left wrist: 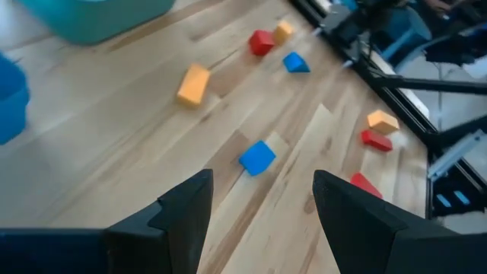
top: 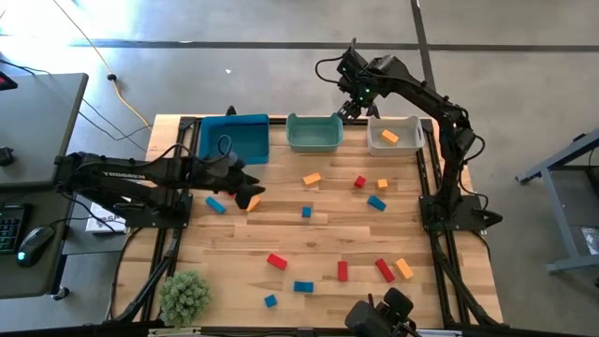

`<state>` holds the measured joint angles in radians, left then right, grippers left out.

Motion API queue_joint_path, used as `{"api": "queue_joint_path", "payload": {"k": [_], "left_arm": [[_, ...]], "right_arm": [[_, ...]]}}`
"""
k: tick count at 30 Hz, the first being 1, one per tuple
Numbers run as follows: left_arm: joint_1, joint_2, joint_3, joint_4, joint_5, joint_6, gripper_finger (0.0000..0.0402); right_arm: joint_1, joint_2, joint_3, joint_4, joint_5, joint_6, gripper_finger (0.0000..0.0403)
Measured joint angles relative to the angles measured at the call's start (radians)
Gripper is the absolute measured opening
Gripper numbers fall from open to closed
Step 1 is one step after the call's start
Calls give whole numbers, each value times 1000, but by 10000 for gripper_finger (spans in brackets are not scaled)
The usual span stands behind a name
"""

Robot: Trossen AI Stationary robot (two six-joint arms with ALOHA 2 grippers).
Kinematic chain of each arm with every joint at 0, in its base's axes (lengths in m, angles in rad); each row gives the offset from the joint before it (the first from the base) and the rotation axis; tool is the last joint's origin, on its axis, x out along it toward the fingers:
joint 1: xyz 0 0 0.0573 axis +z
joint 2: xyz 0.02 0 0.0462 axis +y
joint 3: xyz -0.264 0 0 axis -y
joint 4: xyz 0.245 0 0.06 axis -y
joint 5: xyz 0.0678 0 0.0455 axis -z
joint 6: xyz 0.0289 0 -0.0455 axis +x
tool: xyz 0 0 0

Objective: Sort & place blocks by color
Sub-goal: Put the red block into the blue bin

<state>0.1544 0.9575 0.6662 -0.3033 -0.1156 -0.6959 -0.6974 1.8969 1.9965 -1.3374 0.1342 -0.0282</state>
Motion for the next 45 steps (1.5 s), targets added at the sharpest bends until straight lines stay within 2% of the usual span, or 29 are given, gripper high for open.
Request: {"api": "queue_joint_path", "payload": {"k": [5,16,24,33,45], "left_arm": [[-17,0,13,8,1,85,216],[-21,1,130,-25,79,411,216],[-99,72,165,-42,83,598,216],[-228,236,236,-41,81,692,216],[-358,399,323,-44,78,657,225]], "right_arm": [[24,0,0,-7,-9,65,209],[85,0,0,4,-26,203,209],[105,0,0,4,-33,295,209],[121,0,0,4,-40,321,209],[161,0,0,4,-38,342,209]]}}
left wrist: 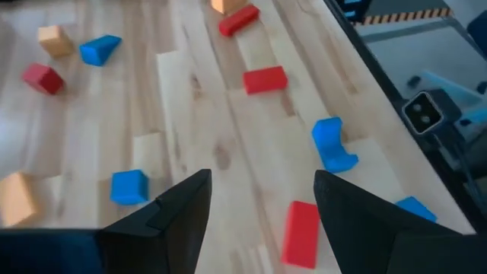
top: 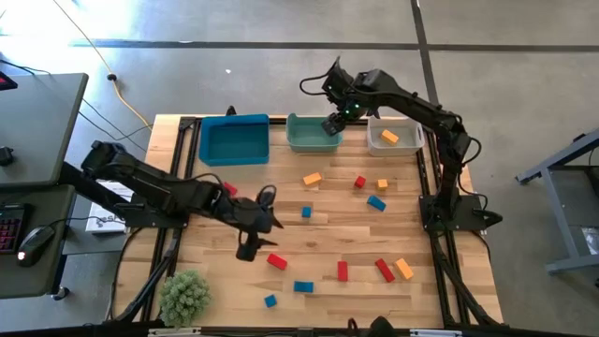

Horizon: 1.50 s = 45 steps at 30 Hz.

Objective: Sort & place blocks by color
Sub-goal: Put the red block into the blue bin

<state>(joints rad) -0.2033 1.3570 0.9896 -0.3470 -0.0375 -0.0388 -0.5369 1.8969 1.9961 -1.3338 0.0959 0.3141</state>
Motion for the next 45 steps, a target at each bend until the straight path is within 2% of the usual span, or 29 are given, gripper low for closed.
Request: {"api": "queue_joint_path", "payload": {"k": [9,17,39,42,45], "left_arm": [[-74,110,4,-5,3,-63,246],[-118,214,4,-1,-7,-63,248],[-124,446,3,9,-34,-66,248],[-125,454,2,9,-39,-63,242],[-123,454,2,14,-49,-60,218]], "right_arm": [[39,0,0,3,1,0,209],[63,0,0,14,8,0,209],[69,0,0,15,9,0,209],[69,0,0,15,9,0,209],[69,0,0,16,9,0,209]]}}
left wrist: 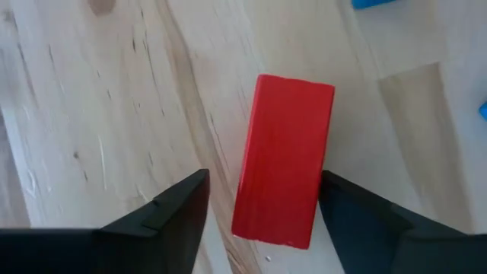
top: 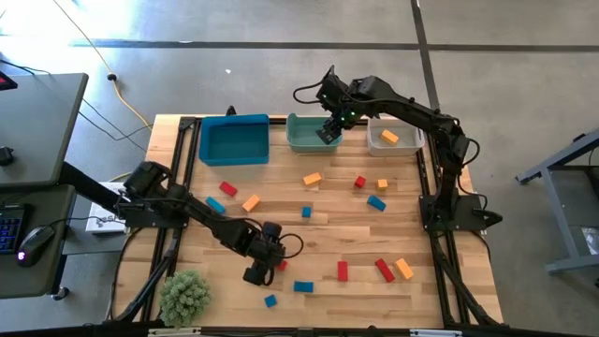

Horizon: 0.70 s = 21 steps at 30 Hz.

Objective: Sort & place blocks by color
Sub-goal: Put the red block into the blue bin

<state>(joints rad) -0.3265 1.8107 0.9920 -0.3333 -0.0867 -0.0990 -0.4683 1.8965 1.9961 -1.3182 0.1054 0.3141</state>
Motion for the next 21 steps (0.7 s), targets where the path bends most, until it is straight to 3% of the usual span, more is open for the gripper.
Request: {"api": "queue_joint_path", "payload": {"k": [8,21], "left_arm": [[24,-2,0,3,9,38,104],[174,-75,0,-29,34,-2,103]], "right_arm": [[0,0,0,3,0,0,209],[0,0,0,3,0,0,209]]}}
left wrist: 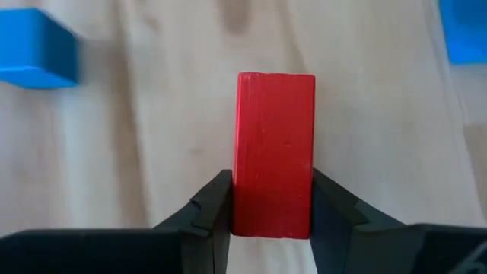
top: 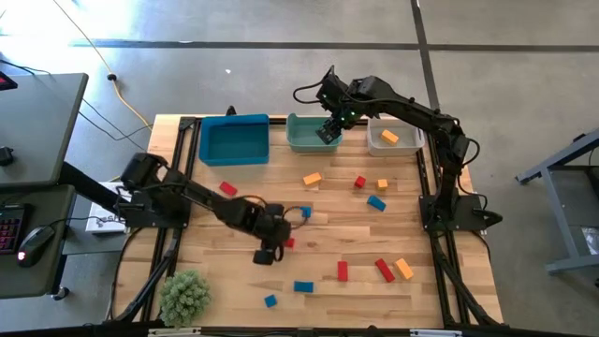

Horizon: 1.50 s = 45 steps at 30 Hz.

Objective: Sort & place blocks by color
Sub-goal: Put the red block into the blue bin

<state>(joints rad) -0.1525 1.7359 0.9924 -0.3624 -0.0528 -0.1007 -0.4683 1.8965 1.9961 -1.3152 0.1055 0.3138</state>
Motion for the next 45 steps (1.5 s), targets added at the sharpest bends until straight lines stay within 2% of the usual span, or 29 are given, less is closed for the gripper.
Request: {"api": "queue_joint_path", "payload": {"k": [11,18,23,28,34,45], "left_arm": [[233,-212,0,-125,-55,18,103],[423,-357,1,-214,-165,37,103],[574,-417,2,-237,-201,44,103],[724,-425,1,-286,-223,3,103],[847,-408,0,-352,-193,-73,103],[922,-294,0,-440,-87,-80,103]], "right_arm": [[0,0,0,0,0,-4,209],[0,0,0,3,-1,29,209],[0,0,0,4,-2,72,209],[0,0,0,4,-2,128,209],[0,0,0,14,18,142,209],[0,0,0,47,48,120,209]]}}
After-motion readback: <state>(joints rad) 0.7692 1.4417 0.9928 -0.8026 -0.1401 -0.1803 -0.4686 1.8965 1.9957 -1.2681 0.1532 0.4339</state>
